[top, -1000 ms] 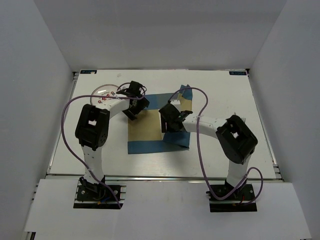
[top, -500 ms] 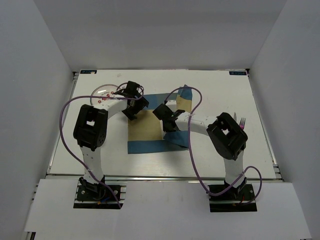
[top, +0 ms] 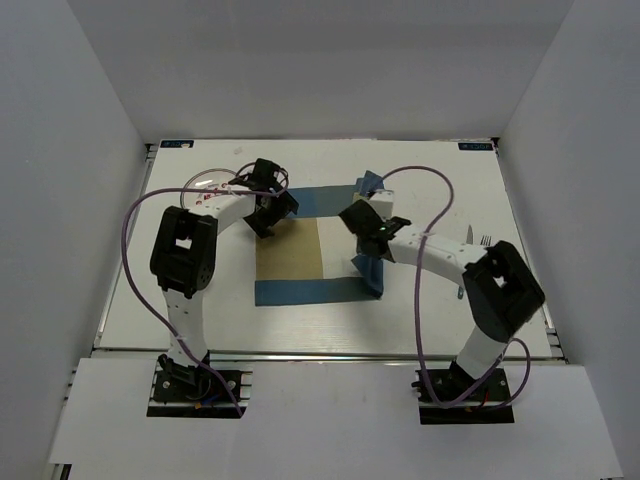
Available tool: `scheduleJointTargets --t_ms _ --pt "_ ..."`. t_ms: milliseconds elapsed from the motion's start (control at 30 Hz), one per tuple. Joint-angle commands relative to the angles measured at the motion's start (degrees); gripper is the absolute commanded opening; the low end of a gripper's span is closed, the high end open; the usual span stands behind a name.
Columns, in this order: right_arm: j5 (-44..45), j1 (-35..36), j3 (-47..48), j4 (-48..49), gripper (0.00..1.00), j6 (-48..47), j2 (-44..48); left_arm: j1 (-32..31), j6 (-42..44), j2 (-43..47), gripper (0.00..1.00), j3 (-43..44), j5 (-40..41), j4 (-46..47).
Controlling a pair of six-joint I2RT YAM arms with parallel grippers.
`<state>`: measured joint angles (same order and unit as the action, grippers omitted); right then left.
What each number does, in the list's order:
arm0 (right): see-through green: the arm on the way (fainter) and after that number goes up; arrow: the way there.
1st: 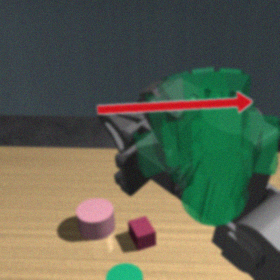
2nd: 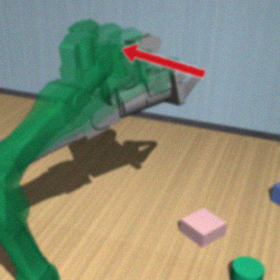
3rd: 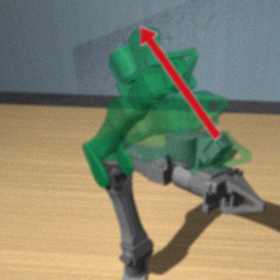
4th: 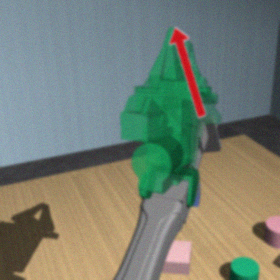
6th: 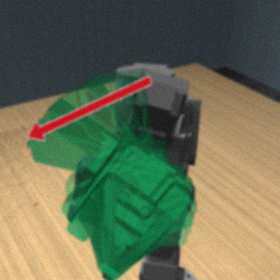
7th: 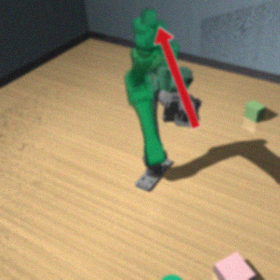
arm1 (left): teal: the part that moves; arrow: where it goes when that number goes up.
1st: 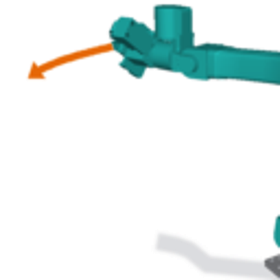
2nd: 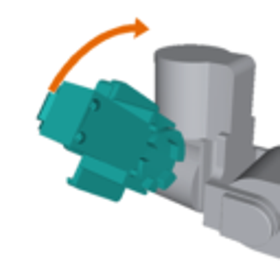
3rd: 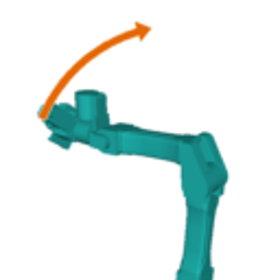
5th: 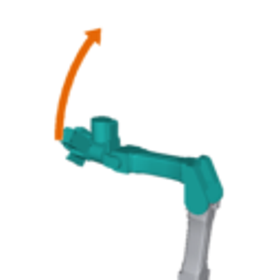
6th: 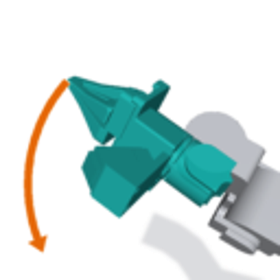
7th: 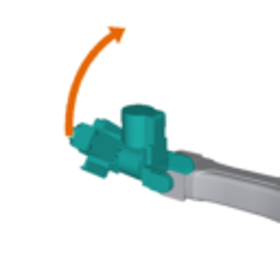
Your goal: Set the dinner table for one person
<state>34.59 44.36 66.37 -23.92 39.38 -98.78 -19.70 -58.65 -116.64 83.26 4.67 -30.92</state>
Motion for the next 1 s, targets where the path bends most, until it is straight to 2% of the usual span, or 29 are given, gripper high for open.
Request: scheduleJointTargets --t_ms 0,133,300,333,367,400,433,567,667,733,867,900,967 --pt "4.0 -5.1 -6.4 -1.5 0.00 3.2 6.7 0.5 4.2 -4.2 0.98 0.9 2.5 -3.7" --pt "4.2 -12.6 -14.3 -0.8 0.00 4.0 14.7 0.5 8.5 -5.7 0.98 6.4 0.9 -5.2" --pt "5.6 -16.0 -21.5 -3.1 0.01 7.6 24.2 -0.7 11.3 -8.4 0.98 12.2 -0.4 -7.7" --pt "5.9 -16.8 -22.1 -3.2 0.11 7.6 25.3 -1.2 11.5 -8.4 0.98 12.4 -1.0 -7.3" --pt "6.0 -16.7 -22.4 -3.0 0.29 7.0 27.6 -1.2 11.8 -8.1 0.98 12.5 -2.4 -7.0" --pt "5.8 -16.8 -22.5 -1.8 0.79 4.9 28.5 -1.2 11.8 -7.6 0.98 12.6 -3.0 -6.7" --pt "5.3 -16.7 -22.5 -0.6 0.89 3.1 29.7 -1.2 12.2 -7.1 0.98 13.3 -3.8 -6.8" --pt "4.5 -16.7 -18.5 0.5 0.89 -3.6 28.1 -1.2 12.8 -3.4 0.98 14.1 -4.2 -7.3" --pt "-2.5 -16.4 -15.2 1.7 0.89 -9.9 25.2 -1.7 13.1 1.1 0.98 14.5 -3.1 -8.4" --pt "-10.9 -16.0 -13.6 1.4 0.89 -11.6 22.2 -2.4 13.2 5.2 0.98 12.8 -0.9 -10.0" --pt "-17.8 -14.4 -14.0 -0.2 0.89 -8.4 17.2 -4.8 11.7 13.4 0.98 1.8 2.8 -8.9" --pt "-18.5 -14.3 -14.4 0.1 0.89 -7.6 16.0 -5.6 11.4 14.8 0.98 -3.3 3.3 -8.4" --pt "-19.0 -14.0 -15.7 1.4 0.89 -6.8 14.7 -6.1 11.3 17.7 0.98 -8.2 3.5 -6.2"
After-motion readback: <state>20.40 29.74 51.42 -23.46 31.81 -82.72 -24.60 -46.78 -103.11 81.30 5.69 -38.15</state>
